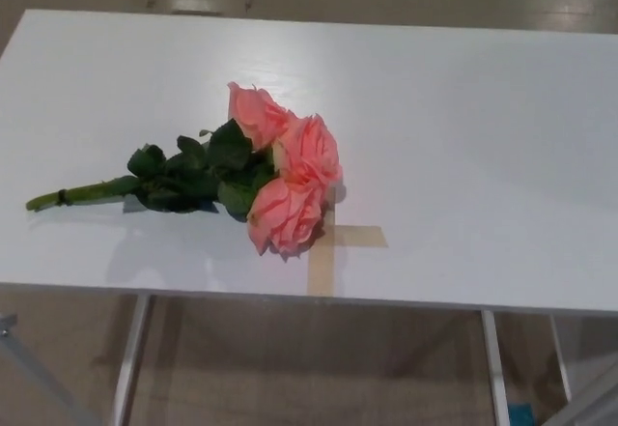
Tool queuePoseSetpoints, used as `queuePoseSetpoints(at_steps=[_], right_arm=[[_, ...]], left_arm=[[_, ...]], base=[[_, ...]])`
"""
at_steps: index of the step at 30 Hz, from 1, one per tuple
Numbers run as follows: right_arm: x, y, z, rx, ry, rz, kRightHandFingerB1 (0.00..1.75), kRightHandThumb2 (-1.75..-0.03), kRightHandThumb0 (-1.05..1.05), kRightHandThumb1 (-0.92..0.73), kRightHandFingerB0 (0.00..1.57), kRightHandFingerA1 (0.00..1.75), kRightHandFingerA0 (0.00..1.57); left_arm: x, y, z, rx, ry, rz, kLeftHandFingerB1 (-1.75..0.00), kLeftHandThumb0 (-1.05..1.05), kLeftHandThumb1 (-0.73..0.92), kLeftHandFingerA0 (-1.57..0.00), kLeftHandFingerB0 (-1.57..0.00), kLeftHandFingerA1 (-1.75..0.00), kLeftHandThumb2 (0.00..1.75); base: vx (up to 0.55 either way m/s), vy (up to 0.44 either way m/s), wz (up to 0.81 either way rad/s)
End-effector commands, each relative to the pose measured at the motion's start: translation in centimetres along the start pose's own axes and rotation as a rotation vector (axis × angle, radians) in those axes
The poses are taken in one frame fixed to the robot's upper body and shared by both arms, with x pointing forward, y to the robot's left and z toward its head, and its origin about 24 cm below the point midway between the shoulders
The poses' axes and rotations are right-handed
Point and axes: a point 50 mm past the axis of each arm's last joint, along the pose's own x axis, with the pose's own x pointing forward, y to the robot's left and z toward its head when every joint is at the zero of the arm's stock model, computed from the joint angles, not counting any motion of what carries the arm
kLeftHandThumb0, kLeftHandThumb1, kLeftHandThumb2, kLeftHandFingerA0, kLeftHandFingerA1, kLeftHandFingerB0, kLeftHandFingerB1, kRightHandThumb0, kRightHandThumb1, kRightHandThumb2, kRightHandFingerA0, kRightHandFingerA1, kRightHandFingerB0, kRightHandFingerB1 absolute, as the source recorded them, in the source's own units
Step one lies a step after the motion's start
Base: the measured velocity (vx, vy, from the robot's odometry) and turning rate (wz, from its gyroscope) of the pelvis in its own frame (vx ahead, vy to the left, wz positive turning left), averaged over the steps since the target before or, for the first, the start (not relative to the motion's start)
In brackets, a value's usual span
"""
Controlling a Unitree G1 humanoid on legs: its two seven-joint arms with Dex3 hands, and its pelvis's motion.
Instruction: Use the left hand to pick up the rose and passes it to a human.
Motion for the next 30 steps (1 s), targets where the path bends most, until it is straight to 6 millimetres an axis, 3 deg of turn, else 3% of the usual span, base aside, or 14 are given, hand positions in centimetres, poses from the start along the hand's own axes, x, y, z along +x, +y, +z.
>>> queuePoseSetpoints(at_steps=[1, 3, 5, 7, 11, 12, 14, 15, 20, 22, 23, 27, 28, 30], right_arm=[[-0.1, 0.0, -0.9, -0.015, 0.014, -0.003, 0.37, -0.64, -0.42, -0.79, 0.49, 0.40, 0.56], [-0.1, -0.1, -0.9, 0.016, 0.012, -0.003, 0.34, -0.63, -0.48, -0.74, 0.39, 0.37, 0.46], [-0.1, 0.0, -1.0, 0.015, 0.013, 0.000, 0.33, -0.62, -0.49, -0.73, 0.38, 0.37, 0.46], [-0.1, 0.0, -0.8, 0.015, 0.008, 0.001, 0.33, -0.62, -0.50, -0.71, 0.36, 0.37, 0.47], [-0.1, 0.0, -0.8, 0.009, 0.005, 0.002, 0.33, -0.62, -0.51, -0.70, 0.35, 0.37, 0.47], [-0.1, 0.0, -0.8, 0.002, 0.004, 0.002, 0.33, -0.62, -0.51, -0.70, 0.36, 0.37, 0.47], [0.0, -0.3, -0.4, 0.001, -0.004, -0.002, 0.33, -0.62, -0.51, -0.70, 0.36, 0.37, 0.47], [-0.1, -0.3, -0.8, 0.000, 0.005, -0.001, 0.33, -0.62, -0.51, -0.70, 0.36, 0.37, 0.47], [-0.1, -0.4, -1.3, 0.002, 0.019, 0.000, 0.33, -0.61, -0.50, -0.70, 0.36, 0.37, 0.47], [-0.1, -0.6, -1.2, 0.012, 0.023, -0.006, 0.33, -0.61, -0.49, -0.69, 0.36, 0.37, 0.47], [-0.1, -0.6, -1.2, 0.009, 0.026, -0.007, 0.33, -0.61, -0.49, -0.69, 0.36, 0.37, 0.47], [-0.1, -0.6, -1.3, 0.004, 0.029, -0.007, 0.33, -0.61, -0.49, -0.69, 0.36, 0.37, 0.47], [-0.1, -0.6, -1.4, -0.002, 0.031, -0.008, 0.33, -0.61, -0.49, -0.69, 0.36, 0.37, 0.47], [-0.2, -0.3, -2.1, -0.016, 0.044, -0.005, 0.33, -0.61, -0.48, -0.69, 0.36, 0.37, 0.47]], left_arm=[[-0.1, -0.2, -0.8, -0.036, 0.008, -0.027, -0.30, -0.70, 0.59, -0.30, -0.26, -0.33, 0.59], [-0.1, -0.2, -0.5, -0.074, -0.023, -0.058, -0.36, -0.77, 0.47, -0.19, -0.15, -0.39, 0.76], [-0.2, -0.3, -0.7, -0.084, -0.032, -0.074, -0.28, -0.73, 0.55, -0.24, -0.18, -0.31, 0.58], [-0.2, -0.2, -0.4, -0.087, -0.050, -0.092, -0.35, -0.73, 0.44, -0.18, -0.12, -0.38, 0.73], [-0.2, 0.0, 0.3, -0.077, -0.084, -0.126, -0.34, -0.70, 0.42, -0.17, -0.09, -0.38, 0.72], [-0.2, 0.1, 0.5, -0.074, -0.100, -0.147, -0.47, -0.34, 0.20, 0.00, 0.00, -0.47, 0.83], [-0.2, 0.3, 1.5, -0.073, -0.146, -0.194, -0.48, -0.33, 0.17, 0.00, 0.00, -0.47, 0.81], [-0.3, 0.1, 1.7, -0.056, -0.169, -0.229, -0.26, -0.67, 0.39, -0.10, -0.07, -0.37, 0.72], [-0.9, 0.3, 1.9, -0.009, -0.249, -0.296, -0.24, -0.61, 0.38, -0.05, -0.07, -0.32, 0.74], [-4.4, 1.3, 3.2, 0.146, -0.502, -0.398, -0.34, -0.64, 0.39, -0.06, -0.12, -0.31, 0.71], [-5.4, 1.4, 3.2, 0.165, -0.543, -0.411, -0.45, -0.32, 0.17, -0.02, 0.00, -0.50, 0.80], [-7.1, 1.6, 3.3, 0.189, -0.588, -0.431, -0.45, -0.32, 0.17, -0.02, 0.00, -0.50, 0.80], [-9.0, 2.0, 3.4, 0.194, -0.676, -0.475, -0.37, -0.61, 0.38, -0.15, -0.23, -0.39, 0.68], [-13.7, 2.8, 3.8, 0.249, -0.857, -0.592, -0.39, -0.60, 0.39, -0.17, -0.26, -0.39, 0.68]], base=[[0.00, 0.000, 0.00], [0.00, 0.000, 0.00], [0.00, 0.000, 0.00], [0.00, 0.000, 0.00], [0.00, 0.000, 0.00], [0.00, 0.000, 0.00], [0.00, 0.000, 0.00], [0.00, 0.000, 0.00], [0.00, 0.000, 0.00], [0.00, 0.000, 0.00], [0.00, 0.000, 0.00], [0.00, 0.000, 0.00], [0.00, 0.000, 0.00], [0.00, 0.000, 0.00]])
